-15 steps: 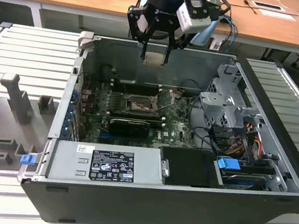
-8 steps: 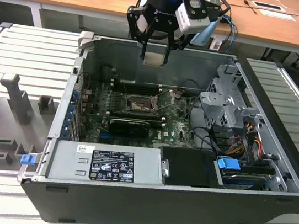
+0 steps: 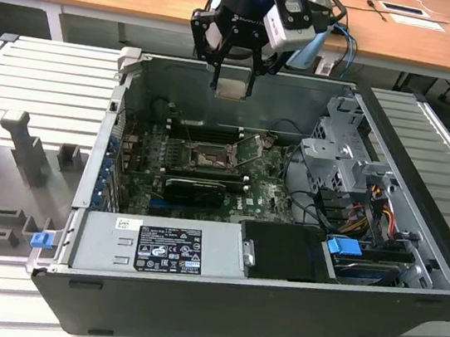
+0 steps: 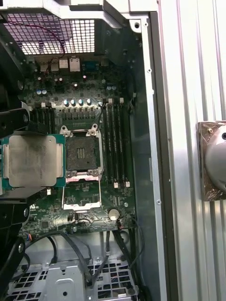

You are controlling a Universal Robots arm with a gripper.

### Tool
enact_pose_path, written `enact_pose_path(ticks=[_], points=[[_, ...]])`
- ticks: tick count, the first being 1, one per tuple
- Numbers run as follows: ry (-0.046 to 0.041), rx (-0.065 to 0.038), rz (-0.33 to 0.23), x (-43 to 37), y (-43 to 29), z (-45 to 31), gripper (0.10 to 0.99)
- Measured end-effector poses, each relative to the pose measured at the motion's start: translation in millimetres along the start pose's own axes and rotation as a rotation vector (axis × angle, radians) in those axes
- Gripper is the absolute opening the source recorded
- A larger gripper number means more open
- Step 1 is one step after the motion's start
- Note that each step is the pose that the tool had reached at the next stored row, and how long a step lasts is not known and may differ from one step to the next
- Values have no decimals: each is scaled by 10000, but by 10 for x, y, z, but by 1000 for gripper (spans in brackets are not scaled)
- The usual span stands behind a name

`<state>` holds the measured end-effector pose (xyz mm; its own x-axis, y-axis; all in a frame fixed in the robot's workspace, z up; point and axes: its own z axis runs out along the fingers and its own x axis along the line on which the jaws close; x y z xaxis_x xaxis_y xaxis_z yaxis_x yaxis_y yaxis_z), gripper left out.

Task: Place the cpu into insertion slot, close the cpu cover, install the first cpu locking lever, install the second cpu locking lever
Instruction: 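Place the cpu into insertion slot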

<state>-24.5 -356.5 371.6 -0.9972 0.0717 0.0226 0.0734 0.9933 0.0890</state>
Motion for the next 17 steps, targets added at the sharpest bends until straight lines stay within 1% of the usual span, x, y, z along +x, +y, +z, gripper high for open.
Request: enact_pose_path(ticks=[17], points=[[-16, -4, 176, 0, 0, 0, 529]])
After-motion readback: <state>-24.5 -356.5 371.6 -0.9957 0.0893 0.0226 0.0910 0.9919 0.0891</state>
